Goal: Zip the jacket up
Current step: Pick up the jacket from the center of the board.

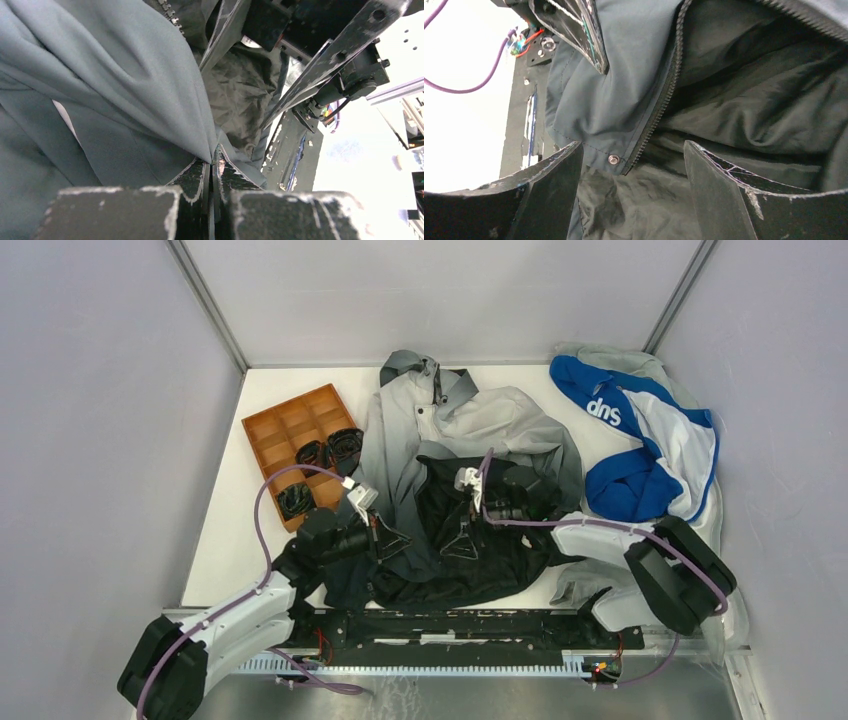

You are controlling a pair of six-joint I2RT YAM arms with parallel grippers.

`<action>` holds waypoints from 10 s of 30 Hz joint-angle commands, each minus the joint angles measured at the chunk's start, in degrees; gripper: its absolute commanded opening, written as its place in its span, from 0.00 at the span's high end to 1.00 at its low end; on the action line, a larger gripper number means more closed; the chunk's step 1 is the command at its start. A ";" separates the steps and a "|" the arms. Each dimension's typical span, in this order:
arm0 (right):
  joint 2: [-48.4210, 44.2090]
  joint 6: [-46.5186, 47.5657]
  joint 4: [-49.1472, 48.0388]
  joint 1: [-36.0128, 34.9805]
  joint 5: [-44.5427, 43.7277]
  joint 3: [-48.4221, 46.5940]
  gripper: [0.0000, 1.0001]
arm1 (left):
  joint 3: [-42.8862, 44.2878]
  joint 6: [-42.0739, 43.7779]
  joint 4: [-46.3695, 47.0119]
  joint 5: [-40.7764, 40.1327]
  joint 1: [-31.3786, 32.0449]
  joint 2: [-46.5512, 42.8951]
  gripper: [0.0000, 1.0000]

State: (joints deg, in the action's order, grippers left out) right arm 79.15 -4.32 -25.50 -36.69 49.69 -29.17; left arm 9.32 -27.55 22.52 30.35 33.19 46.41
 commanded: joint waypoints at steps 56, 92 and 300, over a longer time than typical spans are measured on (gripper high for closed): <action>-0.12 4.76 15.70 -9.49 -15.08 -14.60 1.00 | 11.79 -19.80 -22.92 -8.48 0.03 -9.33 0.08; 5.30 -25.84 -3.10 -11.02 -12.85 -13.14 1.00 | 21.85 -30.25 -48.96 0.04 0.22 -1.86 0.17; 4.19 -54.94 -33.67 -5.57 -7.33 -2.31 1.00 | 16.87 -45.76 -38.94 -10.48 1.01 -18.39 0.15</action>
State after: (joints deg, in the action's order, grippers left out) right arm 84.68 -59.75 -57.91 -42.13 42.94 -30.68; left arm 25.87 -73.06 -22.09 18.90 34.22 24.77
